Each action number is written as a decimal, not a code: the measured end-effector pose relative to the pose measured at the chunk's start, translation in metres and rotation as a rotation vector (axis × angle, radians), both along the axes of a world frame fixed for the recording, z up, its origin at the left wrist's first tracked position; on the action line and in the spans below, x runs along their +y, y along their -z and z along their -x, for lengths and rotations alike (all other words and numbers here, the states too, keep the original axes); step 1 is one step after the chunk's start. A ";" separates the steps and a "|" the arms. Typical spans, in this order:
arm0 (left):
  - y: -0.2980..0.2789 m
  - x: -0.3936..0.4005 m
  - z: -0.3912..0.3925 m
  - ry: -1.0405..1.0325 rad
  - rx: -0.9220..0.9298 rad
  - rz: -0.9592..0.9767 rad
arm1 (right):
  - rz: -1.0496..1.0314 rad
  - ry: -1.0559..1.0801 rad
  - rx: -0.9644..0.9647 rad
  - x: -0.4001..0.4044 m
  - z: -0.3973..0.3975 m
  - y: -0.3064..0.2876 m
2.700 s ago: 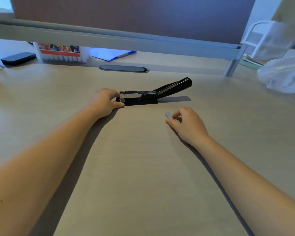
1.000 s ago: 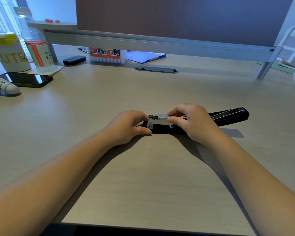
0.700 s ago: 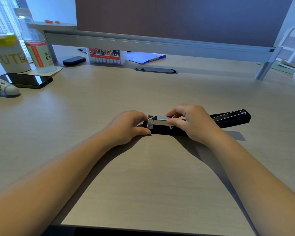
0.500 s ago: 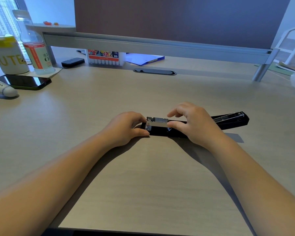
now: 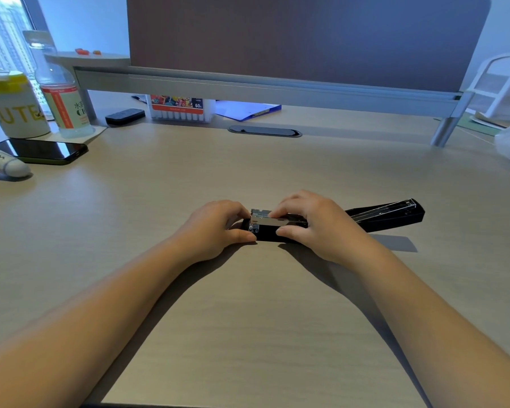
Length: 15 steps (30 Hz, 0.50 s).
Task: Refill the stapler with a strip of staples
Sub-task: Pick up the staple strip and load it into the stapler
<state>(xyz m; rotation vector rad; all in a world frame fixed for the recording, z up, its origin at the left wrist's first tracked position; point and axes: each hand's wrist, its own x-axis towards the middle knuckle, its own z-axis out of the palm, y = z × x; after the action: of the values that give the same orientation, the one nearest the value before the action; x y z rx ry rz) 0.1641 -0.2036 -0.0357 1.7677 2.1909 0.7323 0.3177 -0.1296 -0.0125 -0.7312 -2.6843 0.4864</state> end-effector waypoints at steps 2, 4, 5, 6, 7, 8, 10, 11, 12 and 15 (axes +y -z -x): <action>0.000 0.000 0.002 -0.003 0.026 0.016 | -0.041 0.037 -0.010 0.001 -0.003 -0.001; -0.001 0.001 0.007 -0.017 0.061 0.031 | -0.102 0.104 -0.041 0.004 -0.007 -0.002; -0.002 0.000 0.011 -0.029 0.074 0.035 | -0.142 0.145 -0.071 0.005 -0.010 -0.003; -0.003 -0.001 0.015 -0.044 0.083 0.039 | -0.189 0.189 -0.108 0.007 -0.013 -0.004; -0.004 -0.002 0.018 -0.059 0.087 0.043 | -0.237 0.234 -0.149 0.010 -0.016 -0.005; -0.004 -0.003 0.022 -0.073 0.086 0.047 | -0.281 0.279 -0.189 0.012 -0.019 -0.007; -0.005 -0.005 0.026 -0.095 0.078 0.054 | -0.339 0.360 -0.244 0.015 -0.024 -0.009; -0.005 -0.006 0.028 -0.101 0.069 0.055 | -0.349 0.394 -0.257 0.016 -0.027 -0.011; -0.005 -0.007 0.028 -0.107 0.057 0.054 | -0.349 0.424 -0.262 0.017 -0.030 -0.013; -0.005 -0.008 0.027 -0.123 0.033 0.052 | -0.299 0.480 -0.253 0.021 -0.038 -0.019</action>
<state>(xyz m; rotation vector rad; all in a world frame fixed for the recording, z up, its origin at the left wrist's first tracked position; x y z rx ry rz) 0.1367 -0.2113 -0.0304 1.6437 2.3358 0.6698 0.3561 -0.1091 0.0066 -1.3598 -2.5789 -0.1333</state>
